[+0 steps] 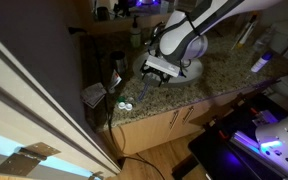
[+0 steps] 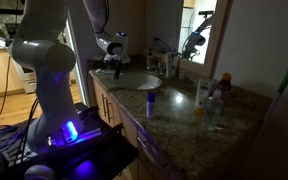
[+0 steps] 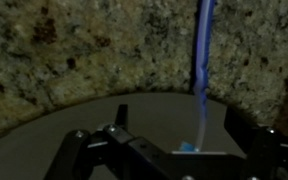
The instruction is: Pick the toothbrush on the counter and put it in the cup
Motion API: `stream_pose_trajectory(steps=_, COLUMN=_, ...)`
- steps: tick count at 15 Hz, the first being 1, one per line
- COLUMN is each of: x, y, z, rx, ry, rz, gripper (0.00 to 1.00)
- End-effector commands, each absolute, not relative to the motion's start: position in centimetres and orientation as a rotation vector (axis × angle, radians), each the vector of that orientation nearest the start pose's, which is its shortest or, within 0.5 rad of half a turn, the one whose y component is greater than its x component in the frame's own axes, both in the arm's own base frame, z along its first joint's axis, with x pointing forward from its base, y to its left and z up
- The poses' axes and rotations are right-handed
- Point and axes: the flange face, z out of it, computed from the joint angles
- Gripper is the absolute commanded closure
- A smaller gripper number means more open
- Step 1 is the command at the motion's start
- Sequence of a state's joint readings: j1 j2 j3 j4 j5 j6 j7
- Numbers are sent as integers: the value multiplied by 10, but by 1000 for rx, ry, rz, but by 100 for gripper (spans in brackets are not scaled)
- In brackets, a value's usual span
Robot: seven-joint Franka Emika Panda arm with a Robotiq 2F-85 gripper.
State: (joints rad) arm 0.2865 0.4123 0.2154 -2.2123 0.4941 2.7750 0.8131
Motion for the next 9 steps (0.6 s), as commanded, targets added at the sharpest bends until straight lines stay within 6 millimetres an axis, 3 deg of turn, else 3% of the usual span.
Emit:
stream_pose_trajectory(steps=1, x=506, y=260, z=200, rx=-2615, ry=1079, rz=72, gripper=32)
stream_pose_trajectory(steps=9, x=510, y=261, z=206, rx=-2633, ry=1080, rz=37, gripper=88)
